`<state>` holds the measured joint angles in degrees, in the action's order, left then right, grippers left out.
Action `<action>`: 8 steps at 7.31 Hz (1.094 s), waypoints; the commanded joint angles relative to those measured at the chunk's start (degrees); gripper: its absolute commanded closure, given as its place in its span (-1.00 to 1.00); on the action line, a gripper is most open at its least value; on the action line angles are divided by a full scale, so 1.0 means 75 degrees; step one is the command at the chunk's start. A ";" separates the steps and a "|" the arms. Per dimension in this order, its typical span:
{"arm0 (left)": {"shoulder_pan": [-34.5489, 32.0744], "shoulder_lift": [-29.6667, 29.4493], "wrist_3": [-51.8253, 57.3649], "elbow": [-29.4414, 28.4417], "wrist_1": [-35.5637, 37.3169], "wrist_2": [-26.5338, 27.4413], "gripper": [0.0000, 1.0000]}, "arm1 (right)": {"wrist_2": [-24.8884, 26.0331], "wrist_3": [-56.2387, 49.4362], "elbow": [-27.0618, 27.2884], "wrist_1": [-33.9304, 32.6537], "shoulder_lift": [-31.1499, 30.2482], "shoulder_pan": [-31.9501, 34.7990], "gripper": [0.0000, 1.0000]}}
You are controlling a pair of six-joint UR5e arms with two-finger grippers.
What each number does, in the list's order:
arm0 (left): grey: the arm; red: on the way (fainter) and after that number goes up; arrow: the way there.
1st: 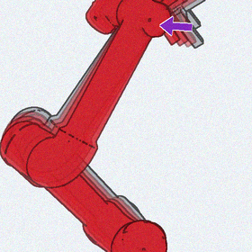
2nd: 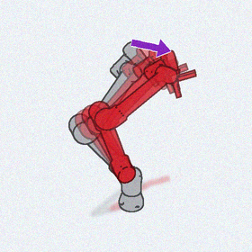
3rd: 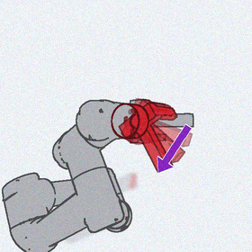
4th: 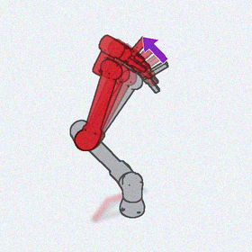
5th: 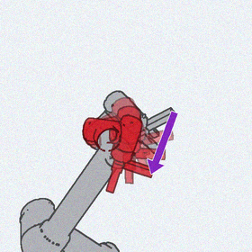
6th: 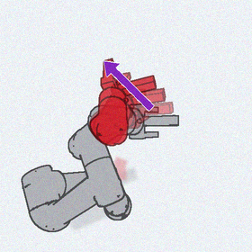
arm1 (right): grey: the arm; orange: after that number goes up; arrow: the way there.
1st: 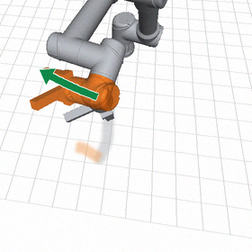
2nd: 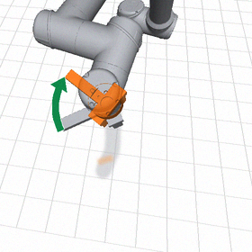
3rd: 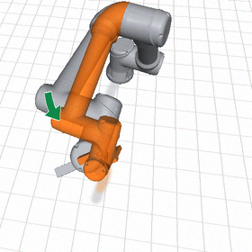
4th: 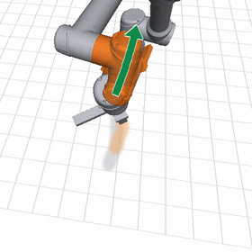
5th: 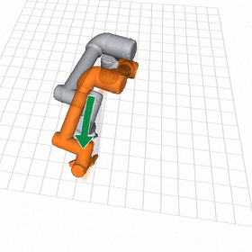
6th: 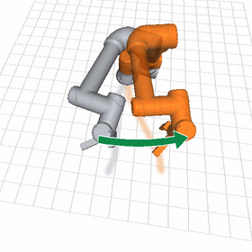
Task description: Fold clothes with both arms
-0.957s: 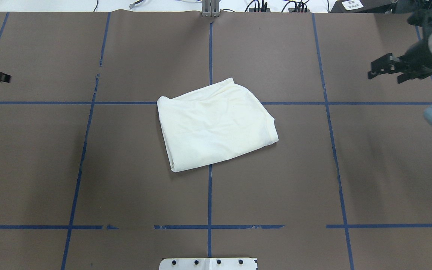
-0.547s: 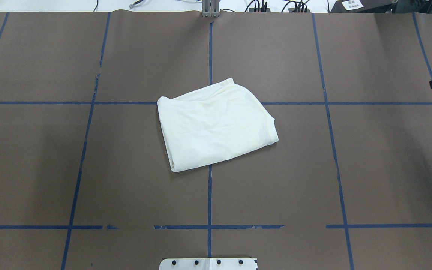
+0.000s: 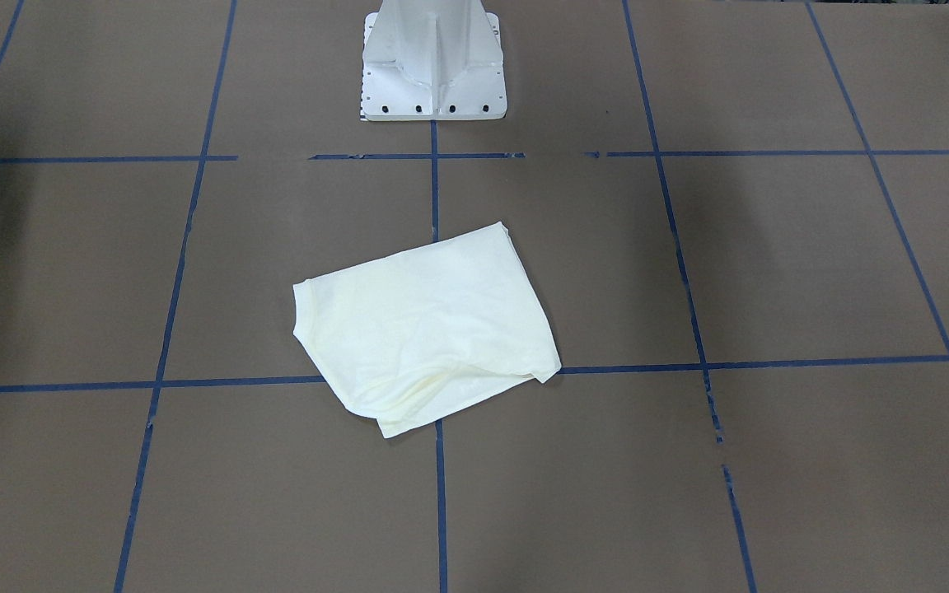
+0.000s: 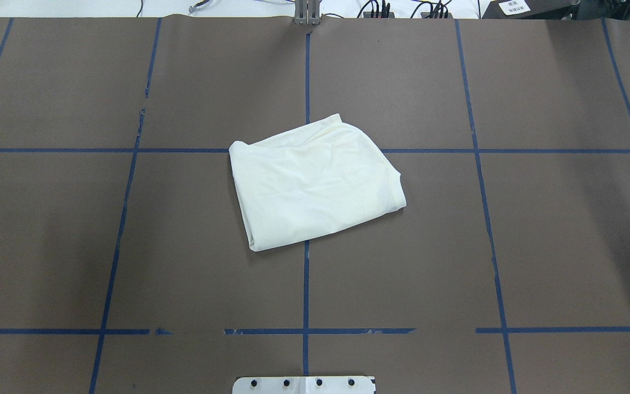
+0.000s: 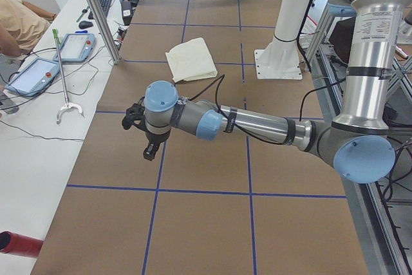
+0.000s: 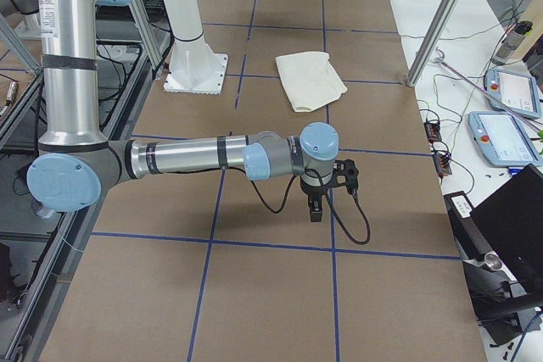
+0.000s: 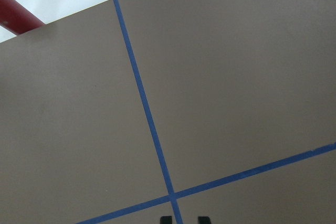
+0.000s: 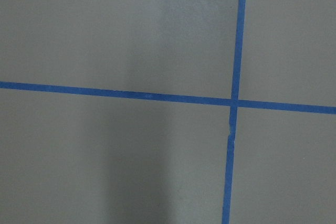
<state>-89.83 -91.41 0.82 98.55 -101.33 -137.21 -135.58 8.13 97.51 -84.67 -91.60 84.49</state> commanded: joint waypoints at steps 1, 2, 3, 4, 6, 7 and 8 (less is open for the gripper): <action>-0.0057 0.0619 -0.0039 0.0290 -0.0163 0.0269 -1.00 | 0.0043 -0.0076 -0.0099 0.0051 -0.0044 0.0043 -1.00; -0.0046 0.0540 -0.0132 0.0255 -0.0002 0.0654 -1.00 | 0.0019 -0.0088 0.0168 0.0028 -0.0392 0.0055 -1.00; -0.0034 0.0388 -0.0202 0.0081 0.0568 0.0681 -1.00 | 0.0042 -0.0053 0.0425 -0.0030 -0.0488 0.0055 -1.00; -0.0045 0.0166 -0.0191 0.0276 0.1478 0.0681 -1.00 | 0.0414 -0.0065 0.0405 -0.0030 -0.0489 0.0043 -1.00; -0.0057 0.0151 -0.0133 0.0617 0.2389 0.0588 -1.00 | 0.0617 -0.0053 0.0347 -0.0042 -0.0454 0.0043 -1.00; -0.0069 0.0361 -0.0133 0.0769 0.2552 0.0588 -1.00 | 0.0570 -0.0053 0.0207 0.0004 -0.0431 0.0043 -1.00; -0.0069 0.0618 -0.0051 0.0933 0.2496 0.0576 -1.00 | 0.0558 -0.0053 0.0194 0.0005 -0.0431 0.0043 -1.00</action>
<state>-90.31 -88.83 -0.08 104.02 -83.14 -132.76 -131.30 7.72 99.44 -84.75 -94.91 84.81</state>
